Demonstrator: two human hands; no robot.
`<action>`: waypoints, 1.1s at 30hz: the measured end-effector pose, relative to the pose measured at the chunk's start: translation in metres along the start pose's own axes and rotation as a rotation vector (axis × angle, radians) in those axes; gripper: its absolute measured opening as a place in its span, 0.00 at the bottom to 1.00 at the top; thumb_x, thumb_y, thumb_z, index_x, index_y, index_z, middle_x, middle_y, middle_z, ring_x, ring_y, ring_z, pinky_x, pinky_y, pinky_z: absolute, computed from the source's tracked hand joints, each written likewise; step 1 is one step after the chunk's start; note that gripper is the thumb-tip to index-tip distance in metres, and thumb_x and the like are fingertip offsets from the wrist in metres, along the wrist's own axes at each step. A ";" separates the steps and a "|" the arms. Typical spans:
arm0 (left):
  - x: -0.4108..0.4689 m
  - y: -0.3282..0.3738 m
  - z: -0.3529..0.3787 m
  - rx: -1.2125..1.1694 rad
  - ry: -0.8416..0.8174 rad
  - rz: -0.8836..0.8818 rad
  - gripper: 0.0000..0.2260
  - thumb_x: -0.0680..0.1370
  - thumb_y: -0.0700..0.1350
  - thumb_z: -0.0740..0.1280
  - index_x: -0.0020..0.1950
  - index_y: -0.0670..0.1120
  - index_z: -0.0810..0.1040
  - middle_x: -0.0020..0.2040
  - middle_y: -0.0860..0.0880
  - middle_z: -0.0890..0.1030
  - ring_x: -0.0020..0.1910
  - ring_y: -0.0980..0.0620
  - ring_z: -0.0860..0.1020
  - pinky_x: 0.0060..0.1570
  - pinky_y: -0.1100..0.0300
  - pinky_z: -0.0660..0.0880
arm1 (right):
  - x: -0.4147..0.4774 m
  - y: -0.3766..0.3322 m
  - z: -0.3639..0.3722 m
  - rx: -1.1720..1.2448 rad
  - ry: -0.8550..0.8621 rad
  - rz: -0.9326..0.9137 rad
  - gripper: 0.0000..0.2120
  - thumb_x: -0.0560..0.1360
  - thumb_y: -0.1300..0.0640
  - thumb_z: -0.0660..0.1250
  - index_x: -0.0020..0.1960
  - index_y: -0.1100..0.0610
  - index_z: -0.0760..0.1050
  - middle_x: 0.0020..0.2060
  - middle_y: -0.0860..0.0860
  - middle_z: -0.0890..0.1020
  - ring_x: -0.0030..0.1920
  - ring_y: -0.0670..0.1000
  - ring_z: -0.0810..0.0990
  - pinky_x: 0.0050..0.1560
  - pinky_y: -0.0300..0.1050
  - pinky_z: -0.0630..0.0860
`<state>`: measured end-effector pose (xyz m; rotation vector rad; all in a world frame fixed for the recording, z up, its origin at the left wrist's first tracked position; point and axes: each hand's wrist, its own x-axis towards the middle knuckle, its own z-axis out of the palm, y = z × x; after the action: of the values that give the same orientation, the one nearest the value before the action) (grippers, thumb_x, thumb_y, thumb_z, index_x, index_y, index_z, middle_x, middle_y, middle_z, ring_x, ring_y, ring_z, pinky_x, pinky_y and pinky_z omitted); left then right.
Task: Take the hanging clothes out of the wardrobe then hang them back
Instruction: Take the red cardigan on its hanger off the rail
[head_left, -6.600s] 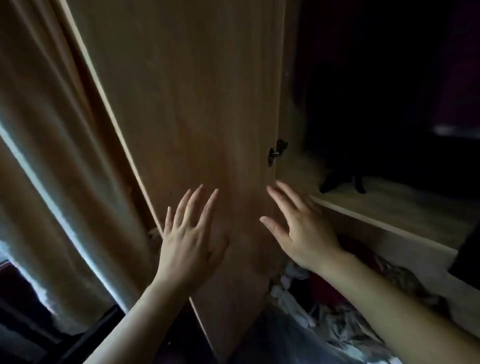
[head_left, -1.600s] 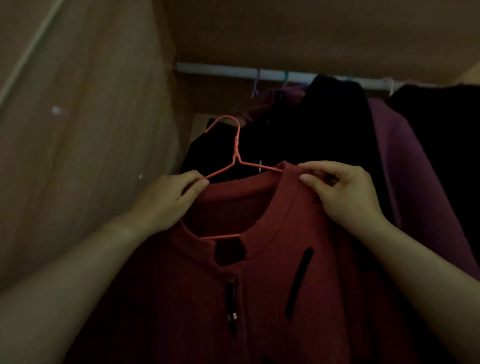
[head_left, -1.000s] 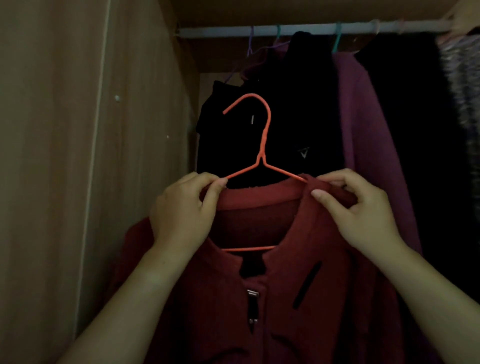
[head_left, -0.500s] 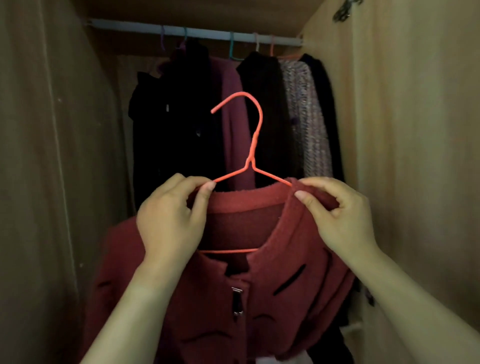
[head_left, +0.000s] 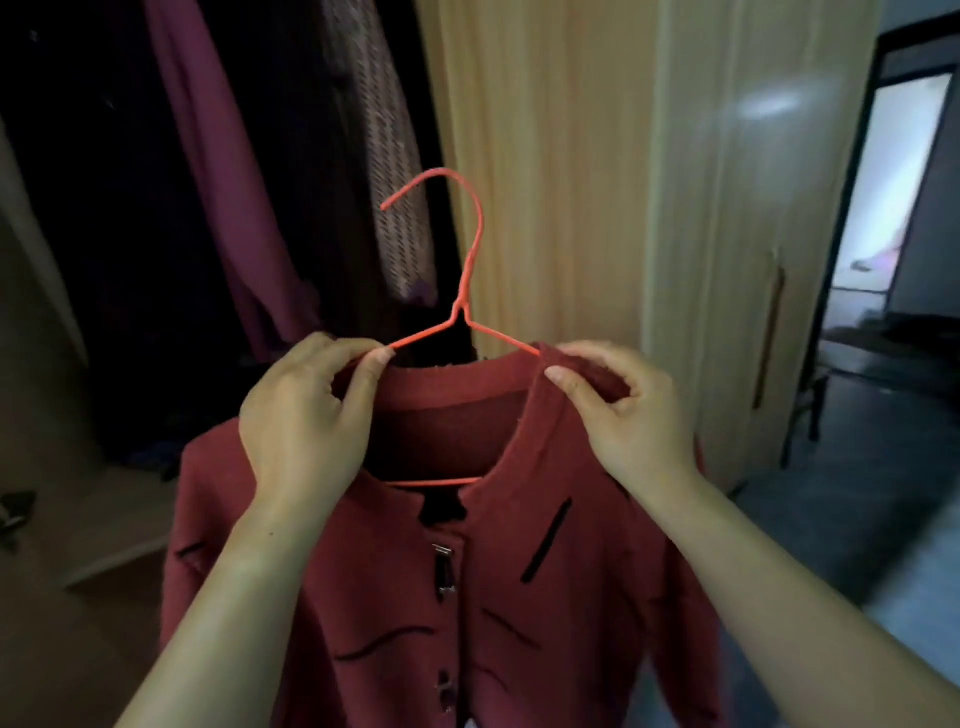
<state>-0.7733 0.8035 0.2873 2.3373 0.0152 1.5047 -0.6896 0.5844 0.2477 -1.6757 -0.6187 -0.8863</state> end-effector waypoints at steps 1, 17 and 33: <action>-0.017 0.015 0.009 -0.030 -0.034 -0.014 0.11 0.77 0.54 0.62 0.49 0.53 0.82 0.41 0.54 0.79 0.43 0.54 0.76 0.39 0.62 0.66 | -0.014 0.006 -0.023 -0.032 -0.003 0.024 0.08 0.70 0.47 0.71 0.49 0.45 0.80 0.44 0.41 0.83 0.45 0.40 0.81 0.46 0.33 0.74; -0.132 0.292 0.201 -0.684 -0.555 0.208 0.15 0.76 0.56 0.61 0.49 0.50 0.83 0.41 0.56 0.77 0.44 0.54 0.76 0.43 0.57 0.71 | -0.137 0.055 -0.360 -0.597 0.369 0.295 0.08 0.70 0.56 0.74 0.48 0.47 0.80 0.42 0.41 0.82 0.45 0.39 0.80 0.49 0.30 0.72; -0.073 0.483 0.491 -1.110 -0.804 0.669 0.14 0.78 0.53 0.61 0.48 0.46 0.82 0.44 0.48 0.80 0.46 0.50 0.77 0.48 0.58 0.70 | -0.064 0.205 -0.469 -0.984 0.774 0.472 0.05 0.71 0.53 0.71 0.46 0.45 0.79 0.39 0.40 0.81 0.39 0.38 0.77 0.45 0.34 0.73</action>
<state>-0.4595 0.1939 0.1887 1.7895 -1.4764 0.3585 -0.6832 0.0797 0.1409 -1.9431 0.8450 -1.4645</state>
